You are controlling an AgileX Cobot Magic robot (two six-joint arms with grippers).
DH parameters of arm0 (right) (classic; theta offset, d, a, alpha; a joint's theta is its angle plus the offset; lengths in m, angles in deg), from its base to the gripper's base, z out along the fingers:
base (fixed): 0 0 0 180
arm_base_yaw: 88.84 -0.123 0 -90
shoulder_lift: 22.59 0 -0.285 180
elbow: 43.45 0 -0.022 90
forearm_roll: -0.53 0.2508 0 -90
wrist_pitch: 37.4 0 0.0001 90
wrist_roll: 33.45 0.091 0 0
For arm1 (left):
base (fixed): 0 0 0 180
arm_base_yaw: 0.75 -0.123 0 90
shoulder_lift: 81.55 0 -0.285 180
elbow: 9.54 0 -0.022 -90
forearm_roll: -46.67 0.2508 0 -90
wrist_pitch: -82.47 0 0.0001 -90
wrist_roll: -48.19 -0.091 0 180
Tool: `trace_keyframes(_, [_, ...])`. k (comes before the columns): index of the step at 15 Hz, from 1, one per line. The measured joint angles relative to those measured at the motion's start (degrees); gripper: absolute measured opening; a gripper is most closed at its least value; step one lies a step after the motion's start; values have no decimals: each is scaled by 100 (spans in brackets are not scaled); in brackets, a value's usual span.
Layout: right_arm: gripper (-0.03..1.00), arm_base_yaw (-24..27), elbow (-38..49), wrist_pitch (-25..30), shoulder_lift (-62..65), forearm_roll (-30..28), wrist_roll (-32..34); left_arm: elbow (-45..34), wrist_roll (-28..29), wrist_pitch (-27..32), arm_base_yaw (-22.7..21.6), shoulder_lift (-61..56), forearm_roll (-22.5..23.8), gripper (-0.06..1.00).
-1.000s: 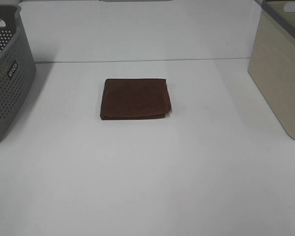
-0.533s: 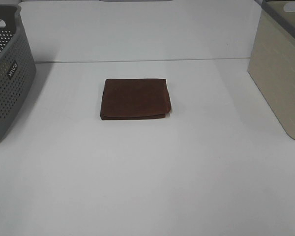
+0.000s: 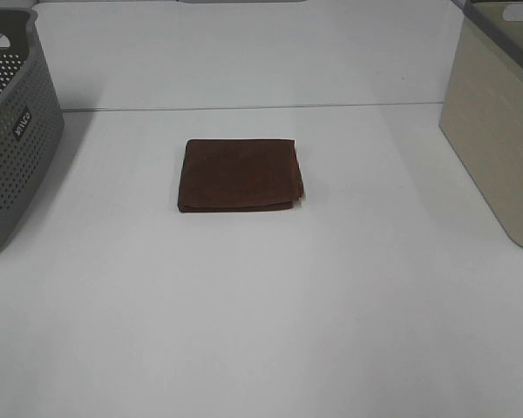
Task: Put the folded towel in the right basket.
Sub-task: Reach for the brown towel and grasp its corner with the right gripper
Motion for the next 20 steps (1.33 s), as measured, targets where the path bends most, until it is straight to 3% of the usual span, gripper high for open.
trace_keyframes(2, [69,0,-756,-223,-1112,120,-40,0,0,0,0,0,0,97])
trace_keyframes(7, [69,0,-2785,-160,-3822,567,-613,0,0,0,0,0,0,97])
trace_keyframes(11, [69,0,-4125,510,-5495,1324,-1209,0,0,0,0,0,0,97])
trace_keyframes(14, [69,-11,-5122,1364,-7277,1954,-1553,0,0,0,0,0,0,97])
trace_keyframes(20, [69,-716,-6062,1530,-9030,2240,-1748,0,0,0,0,0,0,97])
